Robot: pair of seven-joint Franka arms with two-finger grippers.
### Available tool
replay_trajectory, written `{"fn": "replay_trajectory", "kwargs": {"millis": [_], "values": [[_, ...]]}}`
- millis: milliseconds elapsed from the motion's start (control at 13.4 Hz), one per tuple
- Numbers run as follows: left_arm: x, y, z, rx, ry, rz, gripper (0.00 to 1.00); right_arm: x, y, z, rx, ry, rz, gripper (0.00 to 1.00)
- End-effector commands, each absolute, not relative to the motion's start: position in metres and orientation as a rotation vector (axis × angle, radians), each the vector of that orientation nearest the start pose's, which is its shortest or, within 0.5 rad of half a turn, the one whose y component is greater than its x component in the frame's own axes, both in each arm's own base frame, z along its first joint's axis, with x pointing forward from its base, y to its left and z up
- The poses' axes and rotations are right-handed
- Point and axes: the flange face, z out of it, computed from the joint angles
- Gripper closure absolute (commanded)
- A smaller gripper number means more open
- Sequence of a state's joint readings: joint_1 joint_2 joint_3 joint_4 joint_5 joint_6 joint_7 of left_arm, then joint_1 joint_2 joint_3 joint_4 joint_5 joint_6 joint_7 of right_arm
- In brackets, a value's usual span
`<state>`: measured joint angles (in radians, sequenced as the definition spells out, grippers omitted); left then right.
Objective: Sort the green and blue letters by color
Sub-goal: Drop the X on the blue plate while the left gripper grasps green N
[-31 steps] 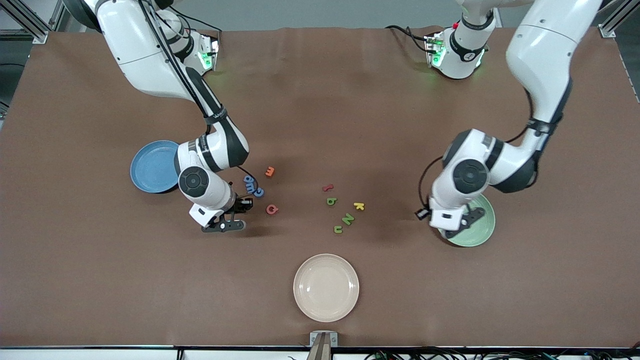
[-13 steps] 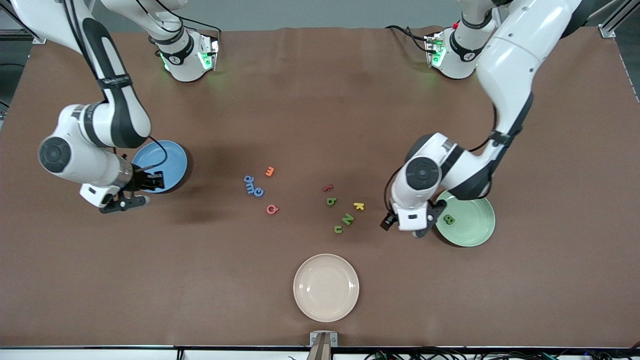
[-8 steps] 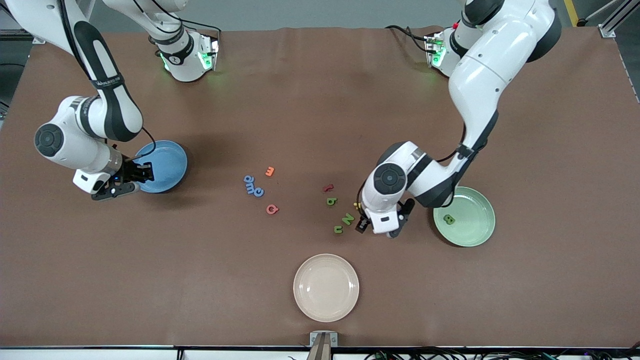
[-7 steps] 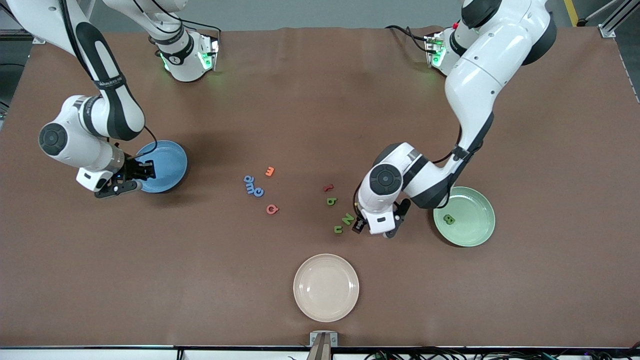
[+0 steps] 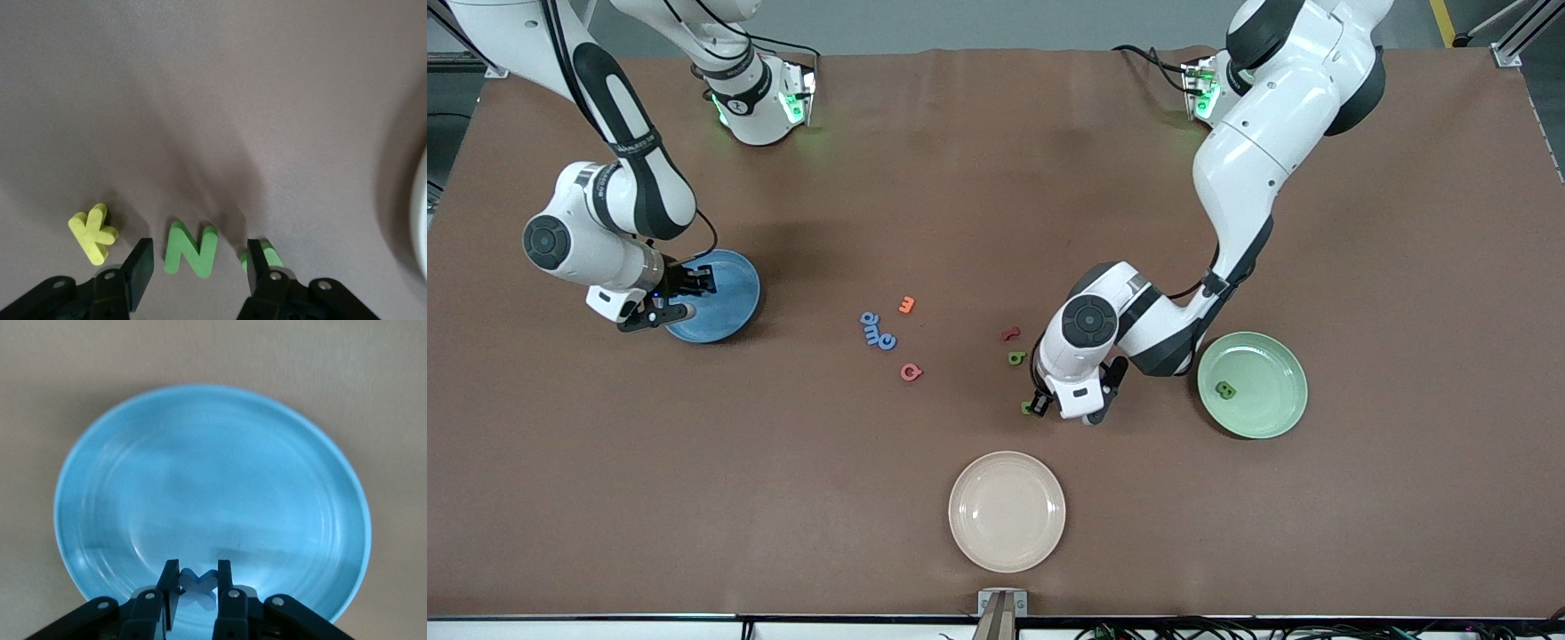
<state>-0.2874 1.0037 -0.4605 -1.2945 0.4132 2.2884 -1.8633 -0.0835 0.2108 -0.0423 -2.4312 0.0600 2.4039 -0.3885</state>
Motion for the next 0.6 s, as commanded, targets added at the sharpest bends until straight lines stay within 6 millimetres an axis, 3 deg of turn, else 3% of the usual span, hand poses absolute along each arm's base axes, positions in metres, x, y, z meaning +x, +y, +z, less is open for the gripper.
{"fn": "replay_trajectory", "kwargs": {"millis": [0,75,149,224,299,373,523], "values": [[0.612,-0.442,0.172,-2.792,-1.642,0.013,0.35,0.438,-0.065,0.208,-3.021,-0.325,0.338,0.86],[0.611,-0.442,0.170,-2.787,-1.636,0.012,0.36,0.436,-0.065,0.206,-3.019,-0.323,0.347,0.85],[0.611,-0.441,0.169,-2.786,-1.633,0.014,0.39,0.436,-0.064,0.207,-3.018,-0.325,0.349,0.70],[0.610,-0.441,0.167,-2.786,-1.626,0.014,0.47,0.437,-0.064,0.209,-3.021,-0.328,0.341,0.30],[0.611,-0.441,0.169,-2.792,-1.618,0.009,0.65,0.438,-0.064,0.212,-3.023,-0.328,0.332,0.10],[0.611,-0.440,0.170,-2.792,-1.615,0.004,0.75,0.440,-0.063,0.216,-3.027,-0.329,0.316,0.09],[0.611,-0.440,0.169,-2.790,-1.616,0.010,0.71,0.445,-0.054,0.226,-3.034,-0.342,0.293,0.08]]}}
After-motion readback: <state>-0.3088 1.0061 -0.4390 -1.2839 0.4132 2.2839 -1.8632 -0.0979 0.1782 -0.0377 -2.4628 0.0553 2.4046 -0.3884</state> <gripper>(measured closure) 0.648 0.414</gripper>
